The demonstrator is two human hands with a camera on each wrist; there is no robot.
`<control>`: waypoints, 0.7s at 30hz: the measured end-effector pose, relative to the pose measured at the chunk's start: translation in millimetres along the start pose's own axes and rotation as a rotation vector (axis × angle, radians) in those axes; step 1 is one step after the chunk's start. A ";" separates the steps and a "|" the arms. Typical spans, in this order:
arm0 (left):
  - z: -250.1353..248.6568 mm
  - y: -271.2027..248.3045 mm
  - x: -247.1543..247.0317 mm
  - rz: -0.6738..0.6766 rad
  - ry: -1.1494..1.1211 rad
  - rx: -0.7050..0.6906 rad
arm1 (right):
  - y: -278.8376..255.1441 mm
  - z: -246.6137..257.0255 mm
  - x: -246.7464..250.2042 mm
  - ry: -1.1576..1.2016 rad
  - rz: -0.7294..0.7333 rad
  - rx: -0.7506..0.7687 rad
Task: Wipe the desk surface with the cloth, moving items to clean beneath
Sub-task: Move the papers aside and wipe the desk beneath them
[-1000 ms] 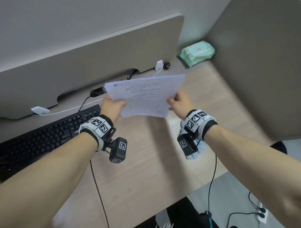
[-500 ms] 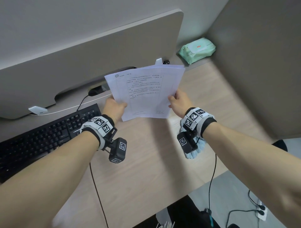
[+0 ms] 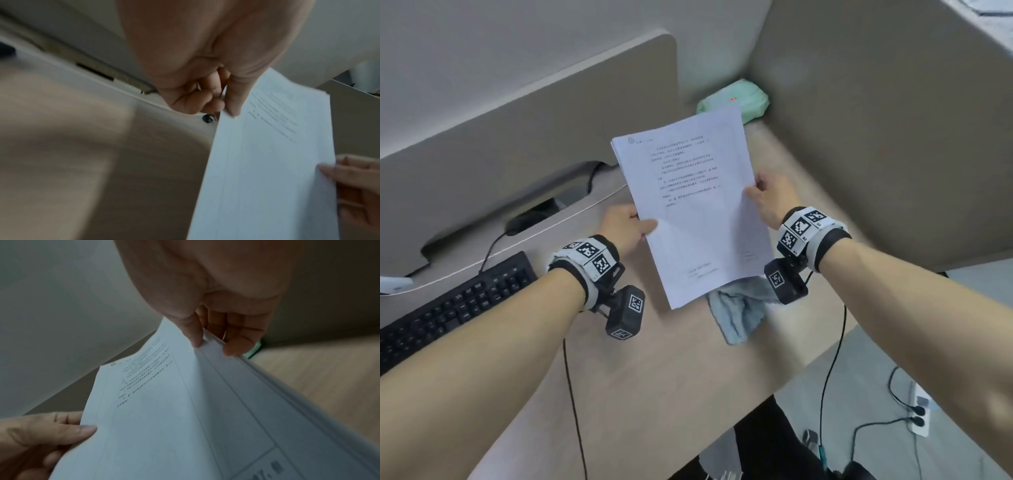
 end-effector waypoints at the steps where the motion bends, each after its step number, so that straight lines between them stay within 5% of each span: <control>1: -6.7 0.9 -18.0 0.047 -0.003 0.059 | 6.8 -12.3 12.0 -0.024 -0.017 -0.026; 7: -53.7 12.3 -140.8 0.172 -0.029 0.242 | 47.1 -100.2 86.1 -0.189 -0.042 -0.179; 14: -78.4 41.8 -239.8 0.216 -0.076 0.428 | 63.5 -162.2 113.5 -0.223 0.008 -0.134; 21: -72.7 45.0 -262.5 0.149 -0.081 0.569 | 69.1 -184.9 110.8 -0.209 0.109 -0.105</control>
Point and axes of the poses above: each hand's wrist, its own y-axis towards the middle knuckle, its own x-axis out of the back of the hand, z = x × y, the point moved 4 cm from there along y, towards the middle knuckle, and after that the axes turned 9 degrees about -z, right-handed, at the moved point
